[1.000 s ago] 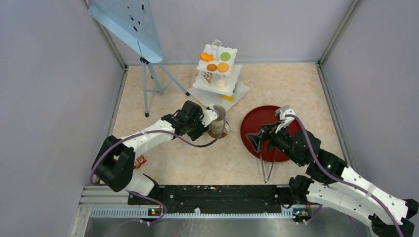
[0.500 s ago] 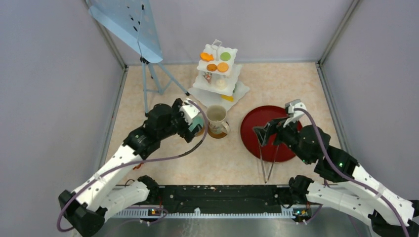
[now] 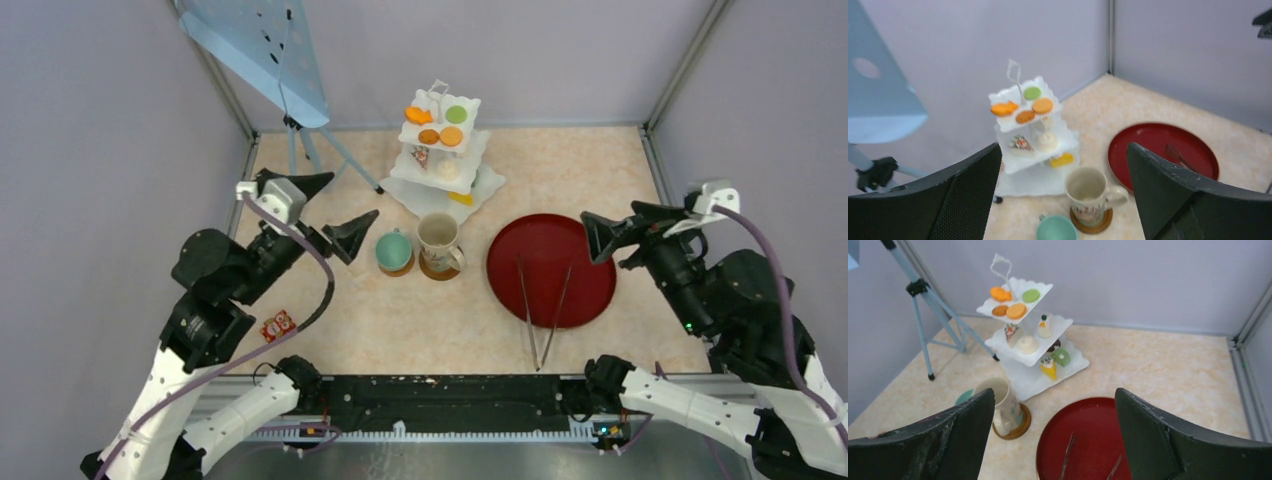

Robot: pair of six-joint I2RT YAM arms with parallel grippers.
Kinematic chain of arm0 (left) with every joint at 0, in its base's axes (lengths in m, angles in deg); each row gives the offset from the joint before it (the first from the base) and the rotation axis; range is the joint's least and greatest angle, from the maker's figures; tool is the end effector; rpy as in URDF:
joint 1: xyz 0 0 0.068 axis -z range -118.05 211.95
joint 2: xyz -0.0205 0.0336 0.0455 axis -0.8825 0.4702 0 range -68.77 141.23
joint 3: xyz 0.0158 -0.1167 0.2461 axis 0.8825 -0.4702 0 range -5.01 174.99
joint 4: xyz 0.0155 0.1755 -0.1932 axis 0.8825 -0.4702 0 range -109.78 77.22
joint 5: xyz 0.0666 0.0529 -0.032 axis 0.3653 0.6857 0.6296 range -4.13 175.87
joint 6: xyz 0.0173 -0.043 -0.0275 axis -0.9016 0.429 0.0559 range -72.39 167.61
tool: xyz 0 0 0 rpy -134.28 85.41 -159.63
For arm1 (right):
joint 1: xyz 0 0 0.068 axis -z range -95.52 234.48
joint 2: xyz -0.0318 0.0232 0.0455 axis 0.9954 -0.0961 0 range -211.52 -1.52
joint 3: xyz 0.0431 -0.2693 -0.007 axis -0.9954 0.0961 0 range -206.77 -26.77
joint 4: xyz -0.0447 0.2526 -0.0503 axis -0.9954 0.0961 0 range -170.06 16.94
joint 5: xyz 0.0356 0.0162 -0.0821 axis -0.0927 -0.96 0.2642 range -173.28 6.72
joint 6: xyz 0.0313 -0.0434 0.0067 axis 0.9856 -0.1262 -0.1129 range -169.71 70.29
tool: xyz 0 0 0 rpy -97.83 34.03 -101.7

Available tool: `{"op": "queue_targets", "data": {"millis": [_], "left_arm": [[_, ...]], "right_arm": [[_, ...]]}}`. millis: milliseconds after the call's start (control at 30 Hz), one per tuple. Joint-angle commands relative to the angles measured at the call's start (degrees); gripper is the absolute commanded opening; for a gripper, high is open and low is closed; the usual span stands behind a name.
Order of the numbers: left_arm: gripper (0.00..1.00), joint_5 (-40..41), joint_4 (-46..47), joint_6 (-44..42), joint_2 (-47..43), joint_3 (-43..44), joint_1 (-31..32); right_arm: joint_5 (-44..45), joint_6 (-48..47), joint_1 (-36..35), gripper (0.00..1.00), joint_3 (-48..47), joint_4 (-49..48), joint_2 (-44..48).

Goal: Serve the afternoon tea

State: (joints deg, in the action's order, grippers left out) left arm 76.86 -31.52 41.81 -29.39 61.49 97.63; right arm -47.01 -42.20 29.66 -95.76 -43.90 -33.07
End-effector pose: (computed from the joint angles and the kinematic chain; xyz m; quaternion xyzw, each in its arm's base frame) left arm 0.0899 -0.0713 0.4620 0.2863 0.5882 -0.2441 0.7158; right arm 0.0494 0.0335 0.4504 -0.0629 0.6979 0.1653 0.6940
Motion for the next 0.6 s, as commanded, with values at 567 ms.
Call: {"op": "queue_targets", "data": {"millis": [567], "left_arm": [[0.99,16.65,7.93,1.96,-3.24,11.68,0.18]], "right_arm": [[2.11,-10.86,0.25,0.89,-7.73,-9.25,1.53]]}}
